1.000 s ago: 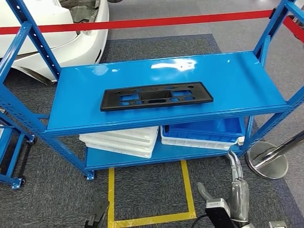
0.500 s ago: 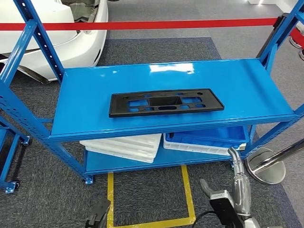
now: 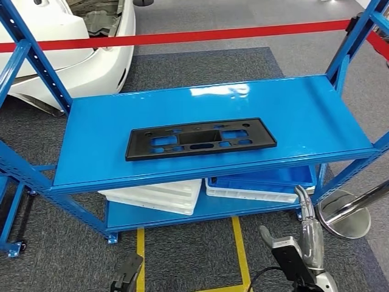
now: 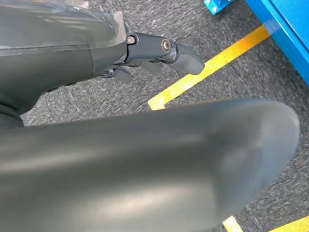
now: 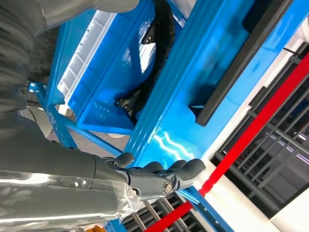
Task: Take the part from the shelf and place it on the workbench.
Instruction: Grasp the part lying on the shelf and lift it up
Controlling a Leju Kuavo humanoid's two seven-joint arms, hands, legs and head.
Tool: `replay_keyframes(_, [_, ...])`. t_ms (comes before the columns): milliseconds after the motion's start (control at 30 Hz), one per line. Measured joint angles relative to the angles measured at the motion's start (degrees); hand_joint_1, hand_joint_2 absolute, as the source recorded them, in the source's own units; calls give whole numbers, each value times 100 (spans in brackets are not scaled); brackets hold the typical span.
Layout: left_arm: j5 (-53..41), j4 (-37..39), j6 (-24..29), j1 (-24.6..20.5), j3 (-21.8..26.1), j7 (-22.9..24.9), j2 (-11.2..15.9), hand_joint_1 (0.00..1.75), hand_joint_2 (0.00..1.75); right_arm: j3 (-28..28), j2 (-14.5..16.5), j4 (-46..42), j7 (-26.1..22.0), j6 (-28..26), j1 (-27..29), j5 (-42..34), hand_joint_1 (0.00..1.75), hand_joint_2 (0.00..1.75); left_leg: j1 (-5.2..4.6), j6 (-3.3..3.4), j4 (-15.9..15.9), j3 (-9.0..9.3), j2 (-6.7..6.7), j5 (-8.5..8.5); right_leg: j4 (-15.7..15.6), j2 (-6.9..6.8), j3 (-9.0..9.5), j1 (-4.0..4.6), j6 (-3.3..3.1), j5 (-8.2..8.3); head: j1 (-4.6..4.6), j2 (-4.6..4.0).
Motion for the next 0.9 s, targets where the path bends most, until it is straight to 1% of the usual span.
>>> replay_keyframes(33, [0, 0, -1, 9, 0, 2, 1, 0, 0, 0, 0, 12, 0, 1, -2, 0, 0, 175, 7, -18, 312, -206, 0, -61, 2, 4, 26, -1, -4, -26, -2, 0])
replay_keyframes(67, [-1, 0, -1, 18, 0, 3, 2, 0, 0, 0, 0, 25, 0, 3, 0, -1, 0, 175, 13, -31, 443, -329, 0, -7, 3, 11, 64, -3, 0, -56, -3, 0])
replay_keyframes(100, [-2, 0, -1, 23, 0, 3, 2, 0, 0, 0, 0, 38, 0, 11, 0, -5, 0, 175, 20, -38, 342, -341, 1, 172, 5, 19, 115, -6, 10, -93, -4, 0])
replay_keyframes(133, [-4, 0, -1, 23, 0, 3, 3, 0, 0, -1, 0, 48, 0, 26, -1, -10, 0, 131, 29, -40, 37, -255, 1, 443, 10, 26, 180, -11, 27, -139, -4, 0])
replay_keyframes(167, [-7, 1, -2, 22, -1, 5, 5, 0, 0, -2, -1, 61, 0, 53, -7, -25, 0, 87, 36, -33, -326, -124, 1, 693, 16, 31, 240, -17, 53, -189, -1, 0])
replay_keyframes(200, [-12, 1, -5, 20, -2, 9, 7, 0, 0, -5, -1, 75, 1, 97, -23, -50, 0, 44, 35, -19, -658, 2, 0, 870, 32, 37, 282, -10, 87, -237, 1, 0])
replay_keyframes(233, [-20, 2, -9, 13, -4, 17, 8, 0, 0, -17, -1, 91, 2, 149, -43, -84, 0, 0, 27, 13, -880, 88, -1, 946, 44, 43, 298, -5, 125, -270, 2, 0])
replay_keyframes(300, [-35, 2, -15, 1, -9, 33, 9, 0, 0, -58, -1, 132, 4, 279, -99, -173, 0, 0, -4, 94, -1017, 134, -6, 907, 41, 48, 293, 1, 198, -298, 5, 0])
replay_keyframes(367, [-65, 2, -17, -9, -12, 43, 9, 0, 0, -124, -2, 178, 4, 386, -172, -243, 0, 0, 3, 170, -1054, 158, -10, 883, 51, 36, 300, -15, 262, -341, 8, 0])
replay_keyframes(400, [-83, 2, -17, -17, -14, 47, 10, 0, 0, -164, -4, 202, 4, 429, -216, -271, 0, 0, 16, 200, -1069, 181, -9, 876, 160, 29, 261, -20, 293, -410, 10, 0])
replay_keyframes(433, [-101, 2, -20, -27, -16, 50, 9, 0, 0, -207, -8, 227, 4, 465, -258, -295, 0, 0, 30, 228, -1083, 207, -7, 865, 386, 22, 156, -24, 324, -525, 15, 0])
replay_keyframes(467, [-115, 2, -22, -36, -19, 53, 10, 0, 0, -251, -13, 257, 3, 498, -292, -319, 0, 0, 33, 250, -1087, 226, -5, 848, 739, 16, -28, -27, 349, -673, 20, 0])
replay_keyframes(500, [-121, 2, -25, -42, -22, 56, 10, 0, 0, -294, -18, 289, 3, 529, -316, -338, 0, 0, 32, 267, -1087, 240, -5, 830, 1163, 16, -273, -30, 368, -824, 21, 0])
replay_keyframes(533, [-126, 2, -27, -44, -24, 63, 10, 0, 0, -334, -22, 322, 2, 557, -330, -349, 0, 0, 30, 277, -1086, 256, -7, 811, 1531, 16, -507, -32, 379, -916, 21, 0])
replay_keyframes(567, [-131, 2, -27, -44, -26, 72, 10, 0, 0, -370, -27, 353, 2, 587, -342, -345, 0, 0, 25, 282, -1085, 279, -11, 788, 1734, 16, -673, -32, 380, -900, 21, 0])
replay_keyframes(600, [-136, 2, -27, -43, -29, 83, 10, 0, 0, -401, -34, 379, 2, 625, -357, -323, 0, 0, 20, 282, -1085, 314, -18, 762, 1706, 16, -727, -31, 370, -760, 21, 0])
replay_keyframes(633, [-142, 2, -27, -44, -32, 94, 10, 0, 0, -428, -44, 401, 2, 666, -380, -288, 0, 0, 14, 278, -1085, 361, -24, 731, 1446, 16, -667, -27, 347, -514, 22, 0])
replay_keyframes(667, [-150, 2, -28, -47, -36, 101, 10, 0, 0, -453, -52, 420, 2, 710, -410, -243, 0, 0, 9, 267, -1088, 416, -29, 695, 1044, 16, -534, -16, 310, -234, 22, 0])
replay_keyframes(700, [-160, 2, -32, -57, -39, 104, 10, 0, 0, -478, -60, 439, 3, 749, -438, -202, 0, 0, -3, 251, -1095, 463, -33, 663, 690, 15, -394, 3, 269, -30, 20, 0])
replay_keyframes(733, [-174, 2, -37, -67, -41, 107, 10, 0, 0, -501, -66, 456, 3, 780, -461, -167, 0, 0, -8, 230, -1104, 493, -34, 637, 415, 14, -285, 24, 227, 87, 18, 0])
replay_keyframes(767, [-189, 2, -44, -76, -42, 108, 10, 0, 0, -519, -69, 473, 4, 805, -478, -137, 0, 0, -11, 205, -1112, 505, -34, 620, 265, 13, -223, 43, 189, 105, 15, 0])
replay_keyframes(800, [-202, 2, -53, -81, -44, 109, 9, 0, 0, -531, -72, 491, 4, 821, -490, -115, 0, 0, -14, 176, -1124, 507, -33, 612, 235, 14, -204, 56, 161, 67, 11, 0])
replay_keyframes(867, [-216, 2, -62, -90, -47, 108, 8, 0, 0, -543, -73, 516, 3, 842, -510, -78, 0, 0, -13, 112, -1134, 521, -24, 582, 153, 19, -163, 36, 115, 35, 8, 0])
replay_keyframes(900, [-219, 2, -65, -100, -48, 108, 8, 0, 0, -545, -72, 525, 1, 846, -522, -67, 0, 0, -14, 83, -1077, 507, -19, 536, 119, 18, -133, 20, 92, 33, 2, 0])
